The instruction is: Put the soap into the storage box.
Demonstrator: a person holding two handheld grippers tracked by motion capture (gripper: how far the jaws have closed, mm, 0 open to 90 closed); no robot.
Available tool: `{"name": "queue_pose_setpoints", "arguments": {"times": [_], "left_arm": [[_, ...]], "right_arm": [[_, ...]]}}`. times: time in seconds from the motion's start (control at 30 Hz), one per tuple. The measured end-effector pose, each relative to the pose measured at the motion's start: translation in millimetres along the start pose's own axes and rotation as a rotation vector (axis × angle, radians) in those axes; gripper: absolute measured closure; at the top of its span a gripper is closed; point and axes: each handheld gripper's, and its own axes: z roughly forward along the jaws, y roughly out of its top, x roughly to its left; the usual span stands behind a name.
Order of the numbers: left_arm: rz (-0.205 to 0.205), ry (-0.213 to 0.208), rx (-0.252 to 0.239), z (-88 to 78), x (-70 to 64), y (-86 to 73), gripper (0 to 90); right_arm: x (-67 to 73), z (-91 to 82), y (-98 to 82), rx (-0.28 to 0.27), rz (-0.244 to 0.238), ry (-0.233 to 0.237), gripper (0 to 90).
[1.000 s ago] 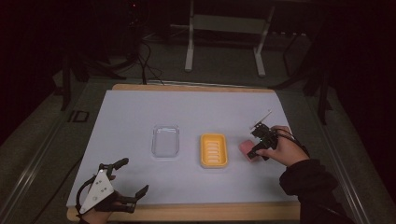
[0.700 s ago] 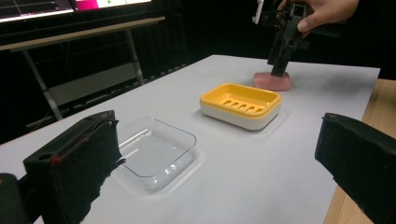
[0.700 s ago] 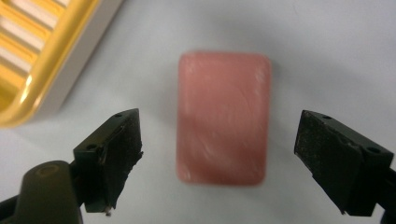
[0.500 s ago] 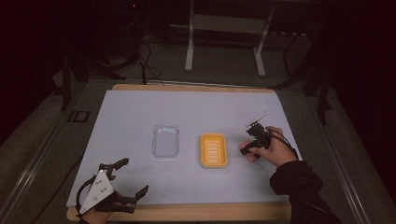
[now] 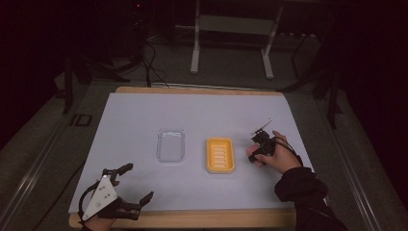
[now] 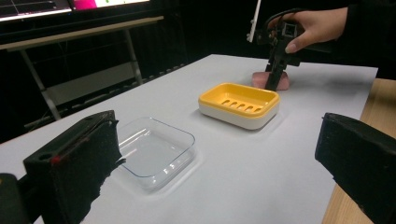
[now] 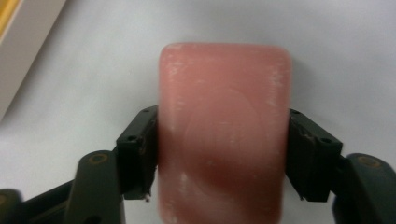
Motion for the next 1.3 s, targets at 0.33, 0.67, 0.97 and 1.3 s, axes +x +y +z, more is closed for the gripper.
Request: {"name": "queue_pose_setpoints", "arguments": {"times": [0.33,0.67,0.97,1.3], "left_arm": [[0.004,-0.002,0.005,1.1,-0.5,-0.3,0.6],[0.004,0.002,0.004,0.7,-0.3,-0.2,0.6],[0.004,0.003,0.005,0.6,-0.1,-0.2,0.6],[0.005,0.005,0.005,0.7,-0.3,-0.2,0.6]], "right_arm": [[5.5,-1.2,-1.1,0.019,0.145,-0.042,38.0],[5.7,-21.9,-1.0,0.039,0.368,-0.101,38.1],[16.8,-50.0,4.3,0.036,0.416,-0.11,38.1],[34.6,-77.8,17.9,-0.016,0.421,-0.103,38.1]]}}
